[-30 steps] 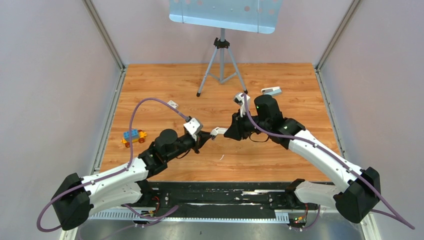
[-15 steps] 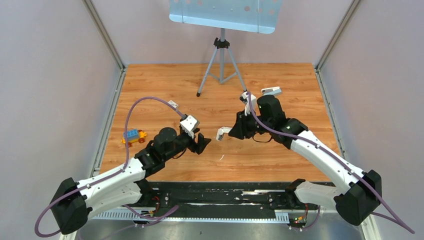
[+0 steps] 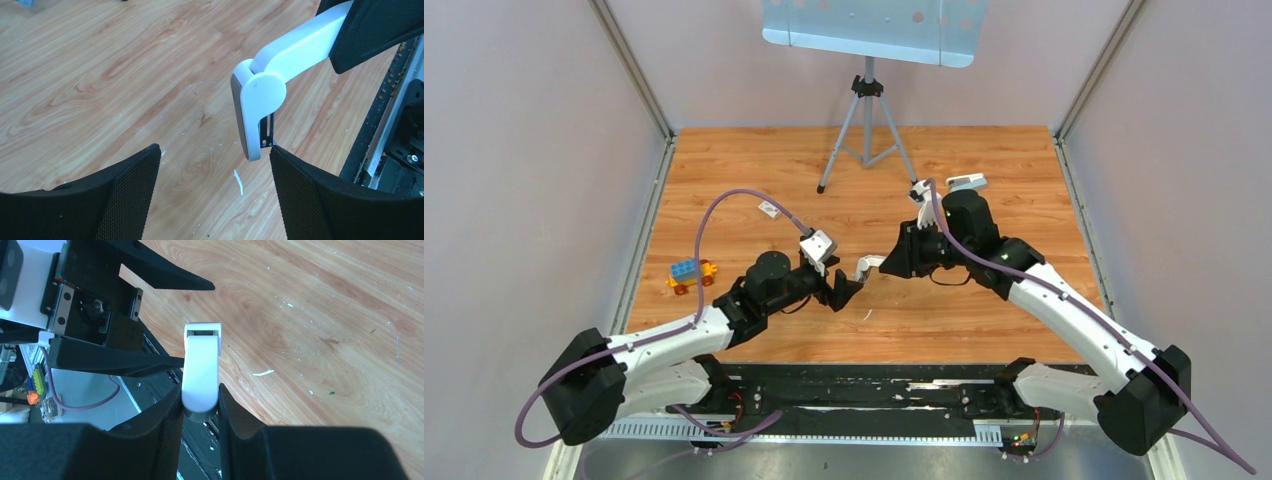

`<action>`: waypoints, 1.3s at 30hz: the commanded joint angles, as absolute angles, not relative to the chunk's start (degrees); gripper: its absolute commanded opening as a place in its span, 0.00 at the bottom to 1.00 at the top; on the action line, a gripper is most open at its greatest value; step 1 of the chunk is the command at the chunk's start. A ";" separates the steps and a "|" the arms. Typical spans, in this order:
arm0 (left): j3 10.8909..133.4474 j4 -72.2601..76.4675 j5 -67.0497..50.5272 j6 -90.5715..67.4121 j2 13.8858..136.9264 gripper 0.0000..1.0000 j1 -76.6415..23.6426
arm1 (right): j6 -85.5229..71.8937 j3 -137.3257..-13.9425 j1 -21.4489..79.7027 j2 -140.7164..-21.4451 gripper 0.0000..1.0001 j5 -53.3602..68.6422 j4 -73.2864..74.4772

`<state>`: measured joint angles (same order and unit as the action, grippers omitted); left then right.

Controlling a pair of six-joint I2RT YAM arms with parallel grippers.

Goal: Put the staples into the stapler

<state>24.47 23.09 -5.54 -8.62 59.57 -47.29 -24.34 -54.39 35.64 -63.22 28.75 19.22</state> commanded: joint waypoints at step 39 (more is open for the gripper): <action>24.46 33.80 1.85 -37.57 63.80 0.21 -47.64 | -35.09 -42.81 39.04 -53.61 0.72 11.65 -2.49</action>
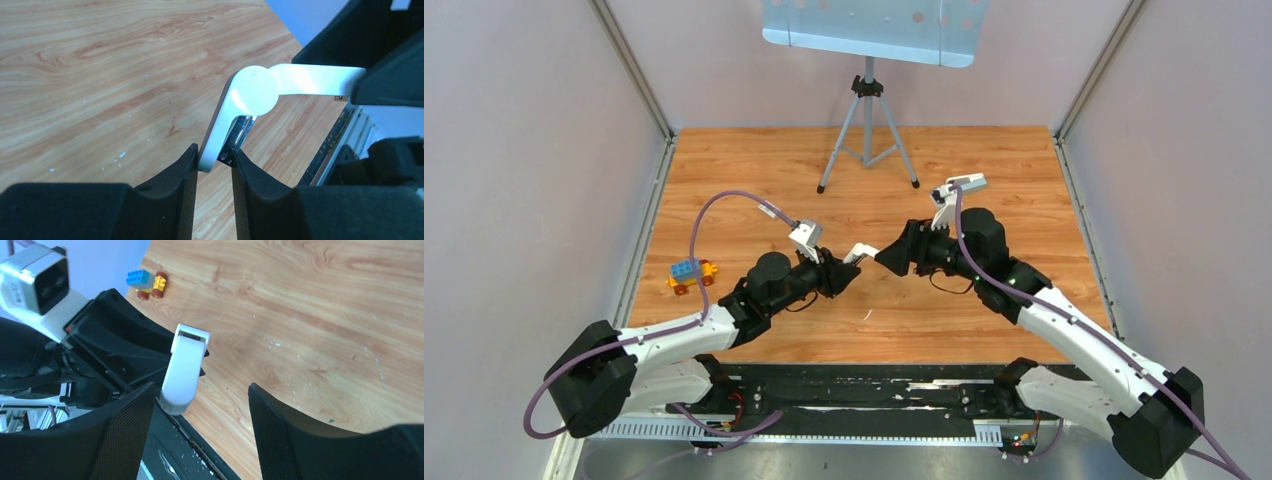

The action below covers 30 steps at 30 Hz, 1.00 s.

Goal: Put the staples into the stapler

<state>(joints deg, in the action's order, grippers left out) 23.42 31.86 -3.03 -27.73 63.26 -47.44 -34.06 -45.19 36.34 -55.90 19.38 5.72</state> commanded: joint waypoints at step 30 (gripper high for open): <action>25.66 30.55 6.24 -48.11 61.78 0.18 -47.64 | -39.19 -52.28 53.79 -71.39 0.49 -15.83 -8.30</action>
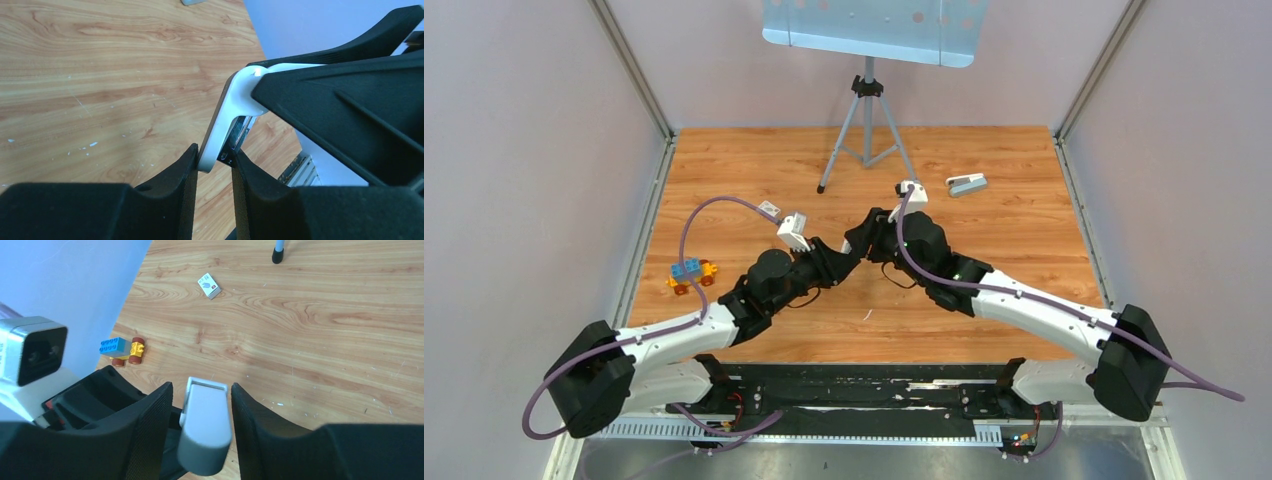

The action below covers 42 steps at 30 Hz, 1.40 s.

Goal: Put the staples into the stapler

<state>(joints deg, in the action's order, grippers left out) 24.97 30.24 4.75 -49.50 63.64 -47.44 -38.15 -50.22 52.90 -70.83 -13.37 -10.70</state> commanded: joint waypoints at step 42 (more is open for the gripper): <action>45.01 -25.59 18.48 -8.77 46.24 1.00 -47.64 | -17.44 -75.95 22.35 -103.45 0.25 -4.10 21.20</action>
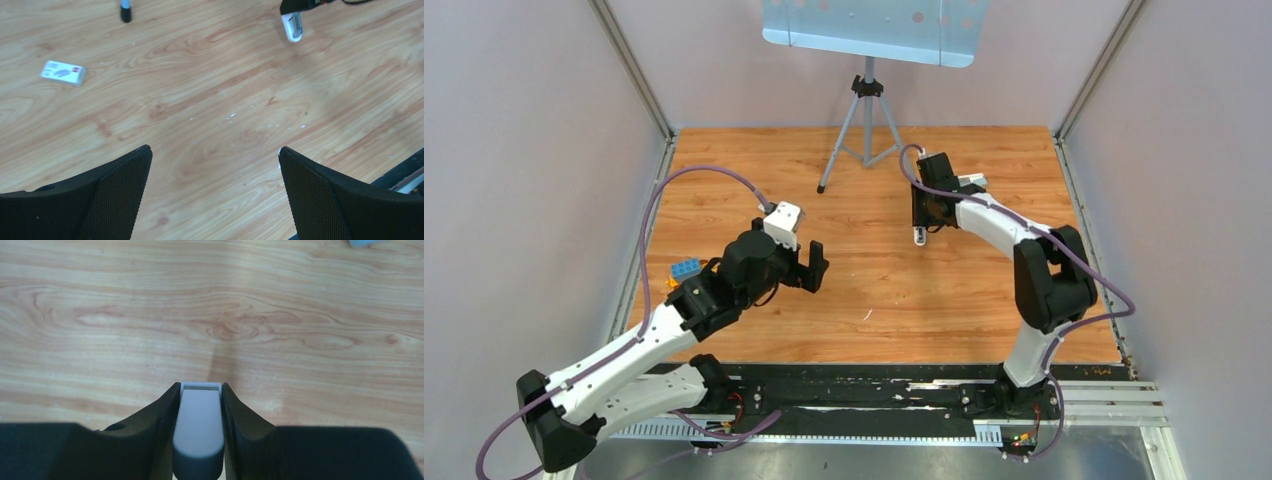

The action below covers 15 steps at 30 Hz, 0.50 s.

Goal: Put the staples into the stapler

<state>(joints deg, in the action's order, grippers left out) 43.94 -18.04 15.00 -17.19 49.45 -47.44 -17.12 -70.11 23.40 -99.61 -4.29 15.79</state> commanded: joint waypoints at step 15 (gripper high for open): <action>43.16 -28.26 20.98 -5.54 39.44 1.00 -47.64 | -19.55 -82.82 22.38 -113.23 0.35 -5.04 25.70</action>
